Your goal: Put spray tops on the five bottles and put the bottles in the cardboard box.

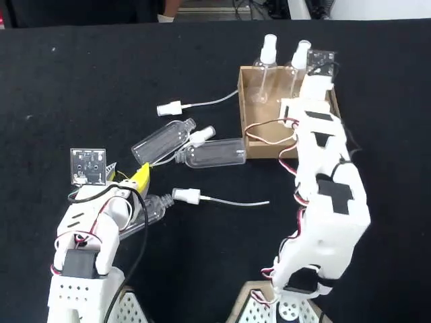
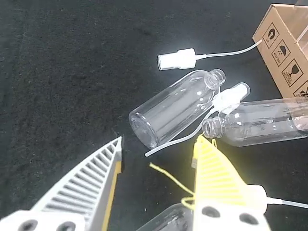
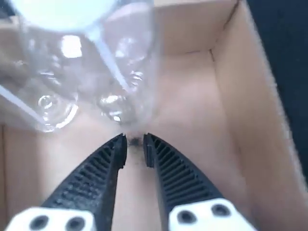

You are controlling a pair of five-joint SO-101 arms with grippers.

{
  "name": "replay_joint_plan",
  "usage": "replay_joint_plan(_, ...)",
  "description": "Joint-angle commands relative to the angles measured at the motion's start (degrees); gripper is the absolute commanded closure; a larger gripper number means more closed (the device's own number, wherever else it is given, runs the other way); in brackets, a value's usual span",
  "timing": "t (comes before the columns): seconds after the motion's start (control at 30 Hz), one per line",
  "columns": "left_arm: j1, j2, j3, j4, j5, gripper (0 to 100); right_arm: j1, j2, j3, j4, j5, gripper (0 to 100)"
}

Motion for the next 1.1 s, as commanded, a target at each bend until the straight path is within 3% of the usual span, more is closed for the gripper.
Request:
replay_joint_plan(0.0,-0.6,-0.6,-1.0,-1.2,-0.5,77,-1.1,-0.3,-5.1,-1.9,0.1,97.0)
replay_joint_plan(0.53,-0.6,-0.6,0.0,-3.2,-0.6,77,-1.1,0.1,-3.9,-6.2,0.0,97.0)
replay_joint_plan(0.87,-0.6,-0.6,0.0,-3.1,-0.5,77,-0.8,-6.4,-4.6,5.8,0.0,97.0)
replay_joint_plan(1.07,-0.2,-0.6,0.0,-2.7,-0.7,77,-0.7,-18.1,-4.3,20.2,0.4,96.9)
